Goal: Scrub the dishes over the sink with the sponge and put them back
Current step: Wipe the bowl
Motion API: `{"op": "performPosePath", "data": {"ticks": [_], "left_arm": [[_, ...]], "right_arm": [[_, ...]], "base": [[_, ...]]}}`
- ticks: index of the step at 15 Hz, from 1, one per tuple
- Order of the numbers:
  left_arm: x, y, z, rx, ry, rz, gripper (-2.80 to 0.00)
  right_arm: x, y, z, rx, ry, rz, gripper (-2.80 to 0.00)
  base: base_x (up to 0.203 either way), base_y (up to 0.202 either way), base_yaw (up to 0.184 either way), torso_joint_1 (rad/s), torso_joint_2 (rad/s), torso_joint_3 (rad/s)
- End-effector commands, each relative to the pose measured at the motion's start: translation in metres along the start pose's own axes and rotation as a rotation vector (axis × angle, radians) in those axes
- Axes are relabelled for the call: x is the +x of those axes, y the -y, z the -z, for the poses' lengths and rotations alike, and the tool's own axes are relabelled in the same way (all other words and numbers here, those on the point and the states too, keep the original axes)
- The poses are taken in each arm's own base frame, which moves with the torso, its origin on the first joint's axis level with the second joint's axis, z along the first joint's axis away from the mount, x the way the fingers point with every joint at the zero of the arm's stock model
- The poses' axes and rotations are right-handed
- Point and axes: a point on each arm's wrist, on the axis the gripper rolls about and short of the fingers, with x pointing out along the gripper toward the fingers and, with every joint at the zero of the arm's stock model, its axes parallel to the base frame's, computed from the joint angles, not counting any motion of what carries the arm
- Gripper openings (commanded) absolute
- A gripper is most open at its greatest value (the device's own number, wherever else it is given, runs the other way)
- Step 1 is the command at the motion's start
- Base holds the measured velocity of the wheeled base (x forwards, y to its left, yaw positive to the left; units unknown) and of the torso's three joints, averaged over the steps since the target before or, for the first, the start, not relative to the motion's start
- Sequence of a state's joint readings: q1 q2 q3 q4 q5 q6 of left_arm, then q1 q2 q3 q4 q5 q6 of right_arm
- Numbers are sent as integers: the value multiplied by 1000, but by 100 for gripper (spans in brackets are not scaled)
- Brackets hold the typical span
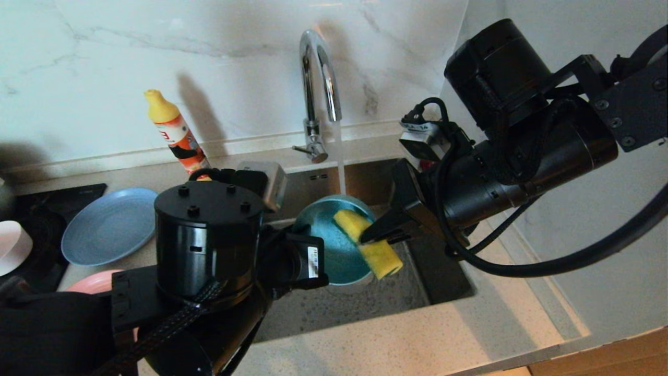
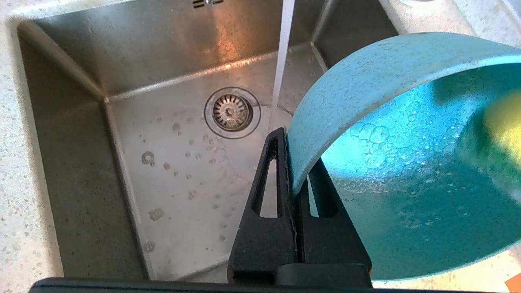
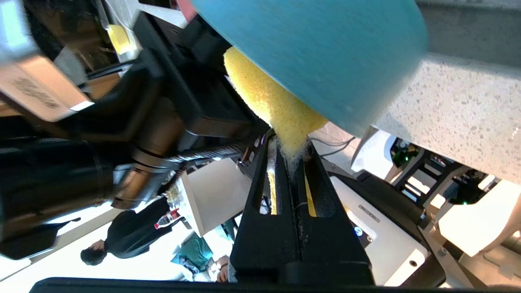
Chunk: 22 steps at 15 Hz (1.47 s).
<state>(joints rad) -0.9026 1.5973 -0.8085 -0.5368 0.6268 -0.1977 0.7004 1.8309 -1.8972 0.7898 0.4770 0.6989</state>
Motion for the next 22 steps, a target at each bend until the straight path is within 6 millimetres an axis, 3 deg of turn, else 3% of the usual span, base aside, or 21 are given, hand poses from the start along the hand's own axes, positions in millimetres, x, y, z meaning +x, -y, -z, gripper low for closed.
{"op": "performPosePath", "data": {"ticks": [1,4,14,19,22], "left_arm": [[-1,-2,-4,-11,15,-4,-280],[-1,-3,-7,-16,21,-11,-280],[2,-2,-11,-27,34,-14,-280],[3,-2,-12,-32,36,-15,-280],[3,-3,-12,-33,37,-18,-280]], "right_arm": [[-2,1,2,7,-4,2,-280],[2,4,4,19,-25,18,-280],[46,2,8,6,-122,32,-280],[56,-4,11,-10,-142,25,-280],[48,-6,10,-11,-126,20,-280]], "base": [[0,0,0,0,0,0],[0,0,0,0,0,0],[0,0,0,0,0,0],[0,0,0,0,0,0],[0,0,0,0,0,0]]}}
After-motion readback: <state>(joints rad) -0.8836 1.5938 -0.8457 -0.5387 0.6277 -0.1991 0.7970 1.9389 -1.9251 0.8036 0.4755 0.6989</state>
